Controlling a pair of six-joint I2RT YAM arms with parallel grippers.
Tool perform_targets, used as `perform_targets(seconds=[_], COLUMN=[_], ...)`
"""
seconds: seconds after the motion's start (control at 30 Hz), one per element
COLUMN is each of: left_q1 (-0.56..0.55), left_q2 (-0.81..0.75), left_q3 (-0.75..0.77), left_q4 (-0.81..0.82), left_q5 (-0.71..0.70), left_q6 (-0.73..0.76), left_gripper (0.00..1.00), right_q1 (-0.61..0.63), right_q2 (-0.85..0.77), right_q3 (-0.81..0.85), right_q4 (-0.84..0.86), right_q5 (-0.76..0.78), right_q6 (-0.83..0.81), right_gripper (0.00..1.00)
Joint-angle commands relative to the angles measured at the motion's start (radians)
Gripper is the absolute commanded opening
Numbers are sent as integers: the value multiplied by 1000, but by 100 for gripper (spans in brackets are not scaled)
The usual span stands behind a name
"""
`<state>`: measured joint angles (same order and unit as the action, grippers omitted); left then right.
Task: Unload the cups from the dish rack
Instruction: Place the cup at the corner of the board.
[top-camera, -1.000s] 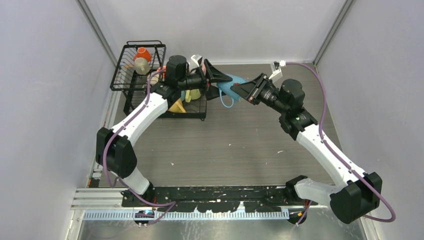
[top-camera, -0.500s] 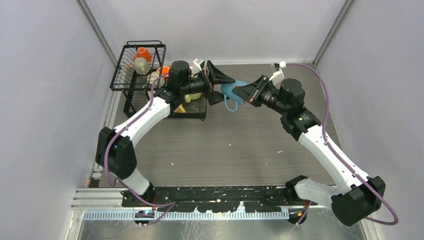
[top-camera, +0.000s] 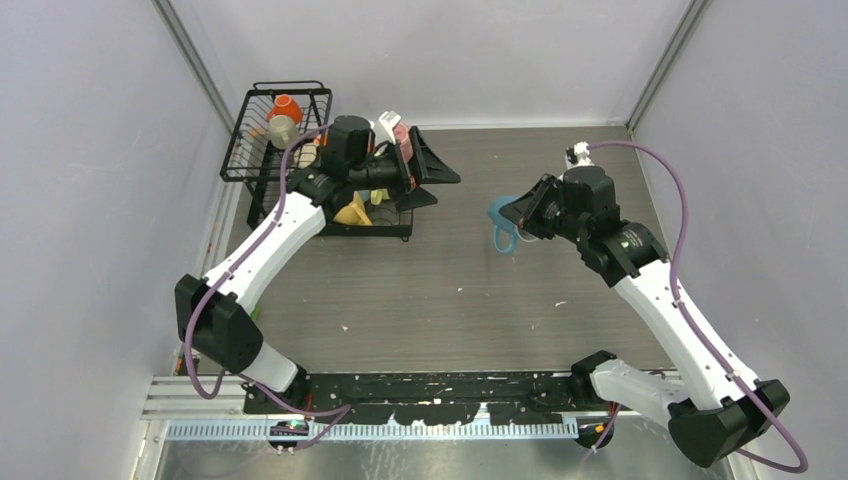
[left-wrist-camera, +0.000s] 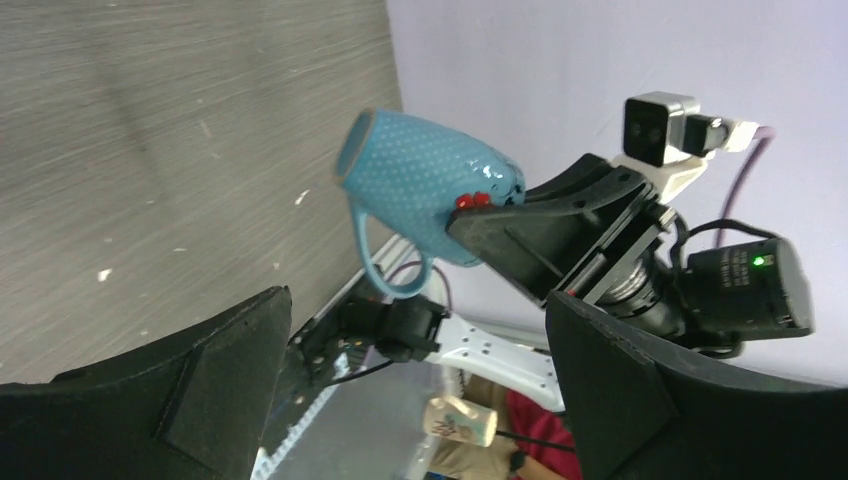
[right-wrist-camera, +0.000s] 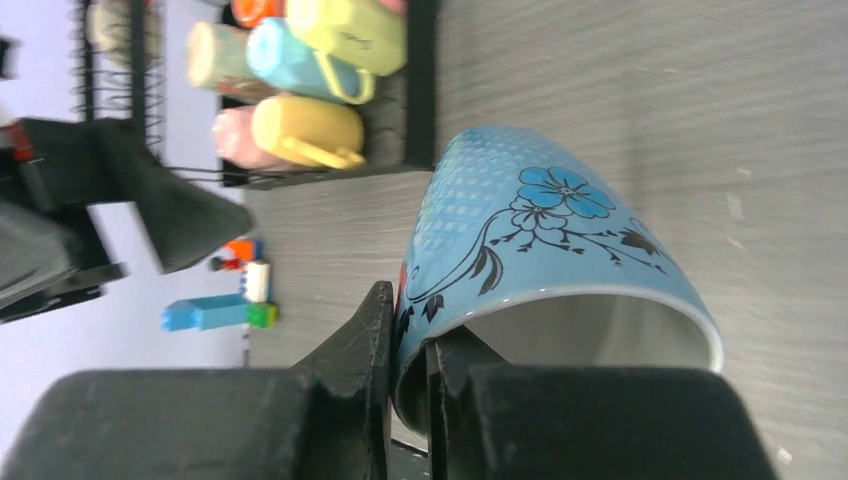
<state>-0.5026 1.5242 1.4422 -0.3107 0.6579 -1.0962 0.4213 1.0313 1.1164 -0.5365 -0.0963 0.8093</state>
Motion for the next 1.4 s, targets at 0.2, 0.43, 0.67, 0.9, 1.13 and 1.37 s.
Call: perform_targets(seconds=[0.2, 0.43, 0.67, 0.9, 1.13, 1.37], left_q1=[-4, -20, -46, -56, -65, -71], left_q2=[-96, -149, -166, -159, -152, -151], left_q3=[59, 12, -11, -7, -6, -9], left_q4=[-336, -390, -398, -410, -414, -421], left_q5=[-80, -91, -65, -70, -85, -97], left_q6=[387, 444, 452, 452, 447, 442], left_gripper=[100, 100, 100, 100, 100, 100], right_q1=[-123, -374, -621, -712, -740, -758], right_q2=[32, 154, 303, 487, 599, 656], right_q3=[200, 202, 179, 200, 231, 238], right_q4=[-391, -422, -343, -301, -286, -284], right_q5=[349, 341, 262, 256, 252, 248], right_q6=[-105, -160, -180, -189, -201, -212], right_gripper=[1, 1, 1, 1, 1, 1])
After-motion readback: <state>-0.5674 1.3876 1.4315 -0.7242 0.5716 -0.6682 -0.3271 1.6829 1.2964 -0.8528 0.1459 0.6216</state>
